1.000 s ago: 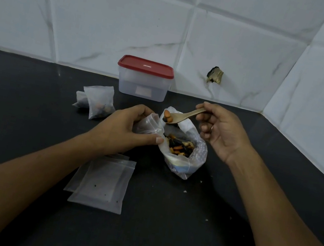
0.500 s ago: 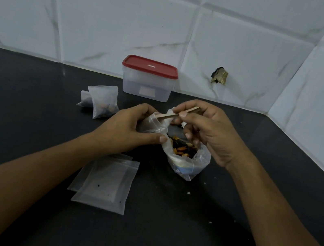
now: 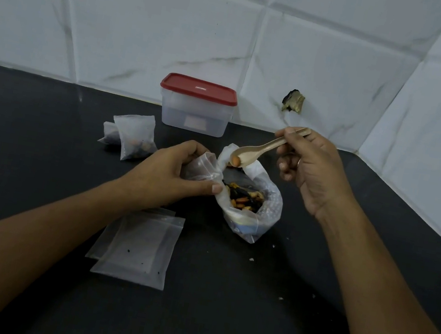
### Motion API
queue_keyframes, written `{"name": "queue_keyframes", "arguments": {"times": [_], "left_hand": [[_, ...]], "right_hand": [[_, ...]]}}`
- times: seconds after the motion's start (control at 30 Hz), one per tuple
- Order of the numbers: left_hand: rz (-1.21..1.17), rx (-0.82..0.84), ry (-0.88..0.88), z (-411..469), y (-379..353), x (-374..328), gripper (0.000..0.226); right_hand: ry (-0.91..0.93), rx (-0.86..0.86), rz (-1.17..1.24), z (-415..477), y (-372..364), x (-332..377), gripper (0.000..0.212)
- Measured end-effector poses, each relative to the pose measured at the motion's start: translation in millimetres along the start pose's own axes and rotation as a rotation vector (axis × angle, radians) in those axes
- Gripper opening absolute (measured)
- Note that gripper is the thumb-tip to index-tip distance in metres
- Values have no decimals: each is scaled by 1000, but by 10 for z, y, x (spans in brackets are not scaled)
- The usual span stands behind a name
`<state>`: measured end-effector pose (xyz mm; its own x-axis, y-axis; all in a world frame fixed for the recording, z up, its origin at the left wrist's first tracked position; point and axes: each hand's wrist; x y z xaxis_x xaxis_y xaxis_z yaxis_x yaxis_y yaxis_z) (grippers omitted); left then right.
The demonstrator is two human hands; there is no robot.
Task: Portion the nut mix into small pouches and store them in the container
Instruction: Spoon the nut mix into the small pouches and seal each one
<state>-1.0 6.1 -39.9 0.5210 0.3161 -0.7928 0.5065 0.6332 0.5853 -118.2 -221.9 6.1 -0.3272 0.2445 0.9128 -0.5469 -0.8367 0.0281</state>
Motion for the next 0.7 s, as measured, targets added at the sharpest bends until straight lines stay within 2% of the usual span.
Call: {"name": "queue_keyframes", "arguments": {"times": [0.07,0.13,0.33,0.43,0.7], "left_hand": [[9,-3,2,-3,0,-10,74],[11,-6,3,-4,-2,-14,74],[24,0,-9,8,-11,13,71],[27,2,-13,10,-15,19,68],[54,1,-23,6,-23,14,69]], "right_hand": [[-9,-24,-27,4,15,7,21],[30,-26,-166,4,46,11,22],[181,163,-555,-5,91,-19,22],[190,194,-571,-1,79,-26,21],[88,113,-441,19,77,-109,24]]}}
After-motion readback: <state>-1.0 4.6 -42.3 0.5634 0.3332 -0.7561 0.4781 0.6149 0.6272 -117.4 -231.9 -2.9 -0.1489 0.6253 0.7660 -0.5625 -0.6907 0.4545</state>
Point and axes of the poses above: each hand's wrist, its own z-axis towards the middle knuckle, its own y-axis out of the back of the hand, x = y × z, and after that the axes turned 9 degrees about y, right-handed
